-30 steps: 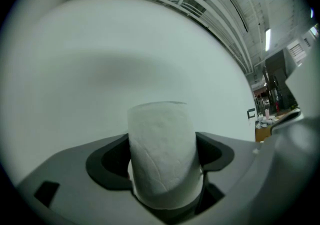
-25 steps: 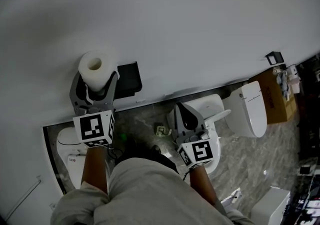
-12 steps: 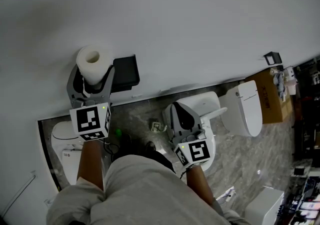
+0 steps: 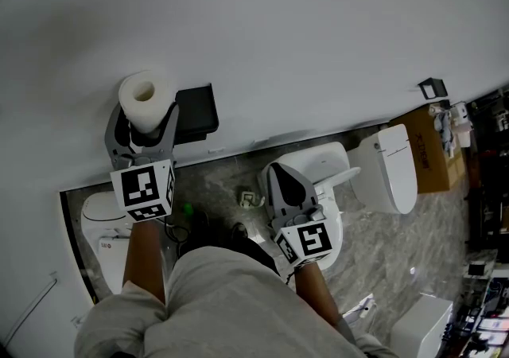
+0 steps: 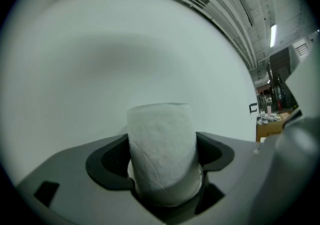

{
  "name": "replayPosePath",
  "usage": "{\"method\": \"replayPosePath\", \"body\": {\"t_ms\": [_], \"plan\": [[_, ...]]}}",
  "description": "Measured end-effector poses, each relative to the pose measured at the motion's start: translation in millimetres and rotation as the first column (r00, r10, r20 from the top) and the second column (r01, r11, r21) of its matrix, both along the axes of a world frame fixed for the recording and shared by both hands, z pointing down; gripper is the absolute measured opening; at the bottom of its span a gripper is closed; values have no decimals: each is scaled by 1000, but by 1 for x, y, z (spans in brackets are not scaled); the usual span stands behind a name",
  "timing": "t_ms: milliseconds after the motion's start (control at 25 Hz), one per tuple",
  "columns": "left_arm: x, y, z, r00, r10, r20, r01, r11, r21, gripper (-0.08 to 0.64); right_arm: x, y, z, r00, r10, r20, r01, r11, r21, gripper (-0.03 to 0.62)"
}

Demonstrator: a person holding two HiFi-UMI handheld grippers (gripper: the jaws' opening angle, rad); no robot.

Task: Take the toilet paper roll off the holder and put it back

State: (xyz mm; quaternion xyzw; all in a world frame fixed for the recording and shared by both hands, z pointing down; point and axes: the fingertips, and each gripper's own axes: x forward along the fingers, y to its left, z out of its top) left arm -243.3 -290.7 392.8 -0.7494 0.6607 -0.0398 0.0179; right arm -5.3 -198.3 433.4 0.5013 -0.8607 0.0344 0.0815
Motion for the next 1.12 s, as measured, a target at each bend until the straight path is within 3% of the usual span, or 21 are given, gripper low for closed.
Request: {"method": "replayPosePath", "body": {"t_ms": [800, 1120], "plan": [[0, 17, 7, 999, 18, -28, -20, 998, -66, 397, -33, 4, -1, 993, -111, 41, 111, 994, 4, 5], [7, 41, 1, 999, 42, 7, -41, 994, -100, 397, -34, 9, -4, 985, -160, 68, 159, 987, 16, 5]]}}
